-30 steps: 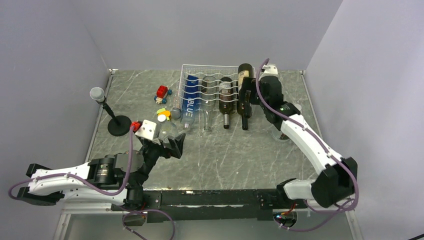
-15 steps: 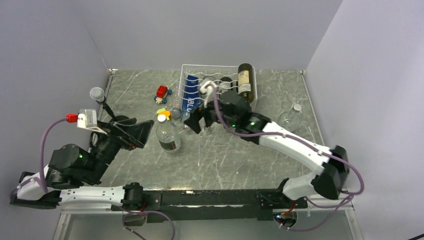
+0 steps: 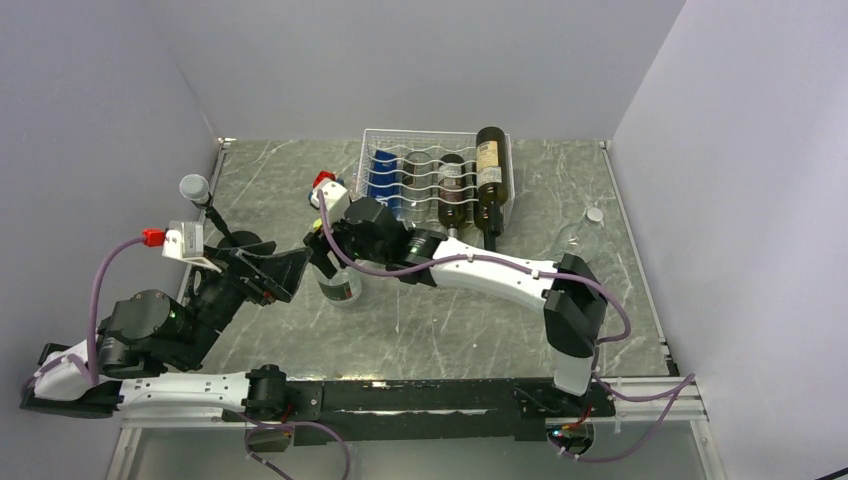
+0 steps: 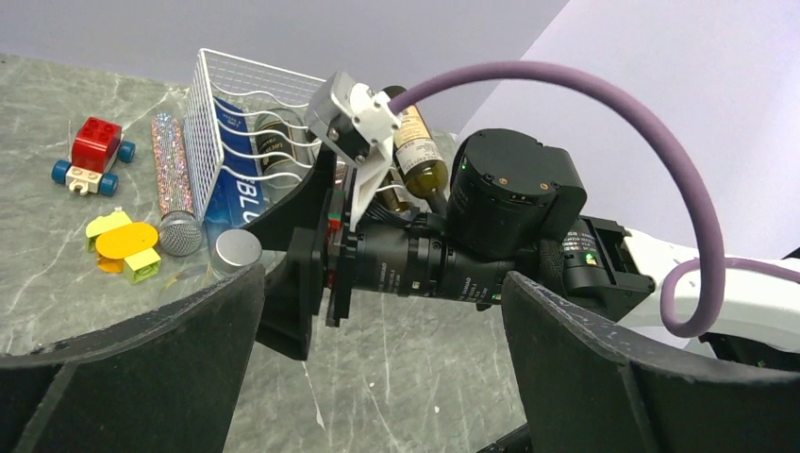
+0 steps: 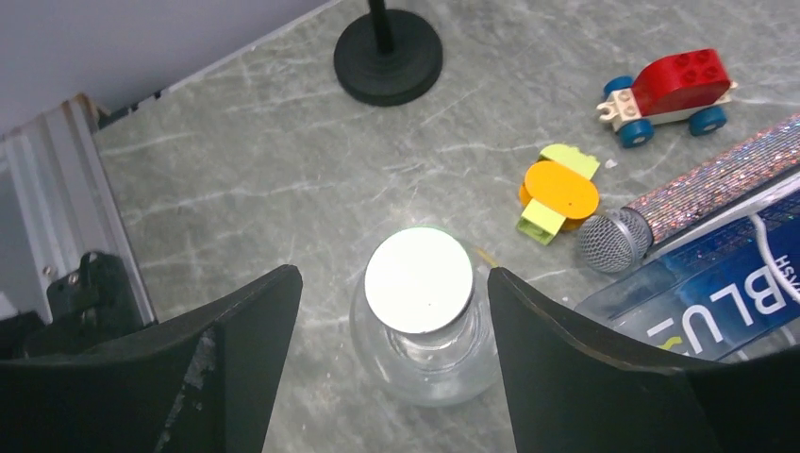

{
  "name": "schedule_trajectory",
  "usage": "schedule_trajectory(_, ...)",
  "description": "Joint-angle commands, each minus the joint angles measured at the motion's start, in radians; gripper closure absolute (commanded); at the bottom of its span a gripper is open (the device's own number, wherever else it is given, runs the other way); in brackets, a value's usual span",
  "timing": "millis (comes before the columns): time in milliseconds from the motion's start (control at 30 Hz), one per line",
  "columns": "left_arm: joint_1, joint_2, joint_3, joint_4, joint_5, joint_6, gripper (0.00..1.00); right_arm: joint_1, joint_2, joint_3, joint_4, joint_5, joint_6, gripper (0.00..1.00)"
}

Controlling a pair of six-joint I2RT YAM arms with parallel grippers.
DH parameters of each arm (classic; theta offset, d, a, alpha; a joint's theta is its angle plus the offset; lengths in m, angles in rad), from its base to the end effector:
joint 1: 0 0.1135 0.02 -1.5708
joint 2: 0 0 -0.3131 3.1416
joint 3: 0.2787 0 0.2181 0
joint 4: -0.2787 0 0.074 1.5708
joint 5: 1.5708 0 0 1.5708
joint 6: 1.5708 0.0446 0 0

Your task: Put the wine bottle on the wine rack

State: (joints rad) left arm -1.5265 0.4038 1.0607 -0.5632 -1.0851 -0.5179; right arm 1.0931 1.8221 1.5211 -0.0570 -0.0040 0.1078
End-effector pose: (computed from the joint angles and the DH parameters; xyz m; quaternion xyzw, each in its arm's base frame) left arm 0.0374 0.0458 0.4210 -0.0557 0.6892 -0.3591 0.6268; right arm 0.1961 0.3793 0.3703 -0.3896 0.7235 0.3234 0.4693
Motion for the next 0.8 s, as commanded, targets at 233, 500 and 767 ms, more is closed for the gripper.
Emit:
schedule_trajectory(233, -0.004, 0.008, 0.031, 0.018, 0.043, 0.036, 0.01, -0.006, 0.084, 0.164, -0.045, 0.044, 0.043, 0.39)
schedule_trajectory(500, -0.004, 0.037, 0.025, 0.020, 0.040, 0.050, 0.01, -0.010, 0.103, 0.149, -0.114, 0.050, 0.050, 0.51)
schedule_trajectory(767, -0.003, 0.047, 0.007, 0.035, 0.036, 0.039, 0.01, -0.034, -0.042, -0.023, -0.052, 0.126, 0.096, 1.00)
